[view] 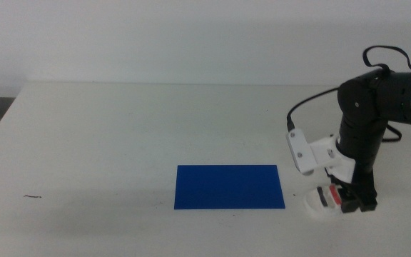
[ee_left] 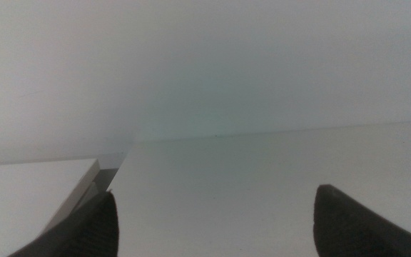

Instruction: Use one arm to grab the shoe from the table and place it on the mat.

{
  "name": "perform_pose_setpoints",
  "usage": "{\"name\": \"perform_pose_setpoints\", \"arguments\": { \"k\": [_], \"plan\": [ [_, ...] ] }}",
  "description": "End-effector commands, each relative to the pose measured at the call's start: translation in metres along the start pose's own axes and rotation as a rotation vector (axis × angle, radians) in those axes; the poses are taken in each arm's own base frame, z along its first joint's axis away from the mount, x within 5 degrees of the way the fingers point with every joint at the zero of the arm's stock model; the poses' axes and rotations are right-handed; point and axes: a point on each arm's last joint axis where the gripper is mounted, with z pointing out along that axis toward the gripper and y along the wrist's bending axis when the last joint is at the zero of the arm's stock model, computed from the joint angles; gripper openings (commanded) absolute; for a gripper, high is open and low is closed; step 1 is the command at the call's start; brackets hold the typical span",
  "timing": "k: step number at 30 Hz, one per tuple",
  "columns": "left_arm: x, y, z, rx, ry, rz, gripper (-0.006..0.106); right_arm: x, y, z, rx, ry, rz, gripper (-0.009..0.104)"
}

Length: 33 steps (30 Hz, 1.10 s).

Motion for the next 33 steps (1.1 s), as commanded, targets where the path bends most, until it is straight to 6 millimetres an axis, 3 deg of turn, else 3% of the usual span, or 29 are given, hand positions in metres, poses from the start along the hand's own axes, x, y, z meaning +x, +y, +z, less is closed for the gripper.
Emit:
{"name": "perform_pose_setpoints", "arguments": {
  "k": [1,5,8,13,17,21,28,33],
  "plan": [
    [-0.001,0.000,0.000,0.002,-0.008,-0.005,0.094,-0.007,0.000,-0.025,0.080,0.002,0.047,-0.003],
    [-0.001,0.000,0.000,0.002,-0.008,-0.005,0.094,-0.040,-0.001,-0.065,0.180,-0.063,0.107,-0.002],
    [-0.001,0.000,0.000,0.002,-0.008,-0.005,0.094,-0.073,-0.008,-0.079,0.228,-0.119,0.141,-0.002],
    [-0.001,0.000,0.000,0.002,-0.008,-0.005,0.094,-0.131,-0.022,-0.072,0.191,-0.152,0.142,-0.002],
    [-0.001,0.000,0.000,0.002,-0.008,-0.005,0.094,-0.163,-0.029,-0.066,0.179,-0.178,0.149,-0.002],
    [-0.001,0.000,0.000,0.002,-0.008,-0.005,0.094,-0.174,-0.030,-0.052,0.162,-0.170,0.134,-0.003],
    [-0.001,0.000,0.000,0.002,-0.008,-0.005,0.094,-0.176,-0.035,-0.033,0.154,-0.120,0.095,-0.002],
    [-0.001,0.000,0.000,0.002,-0.008,-0.005,0.094,-0.179,-0.036,-0.023,0.133,-0.114,0.081,0.010]
  ]
}}
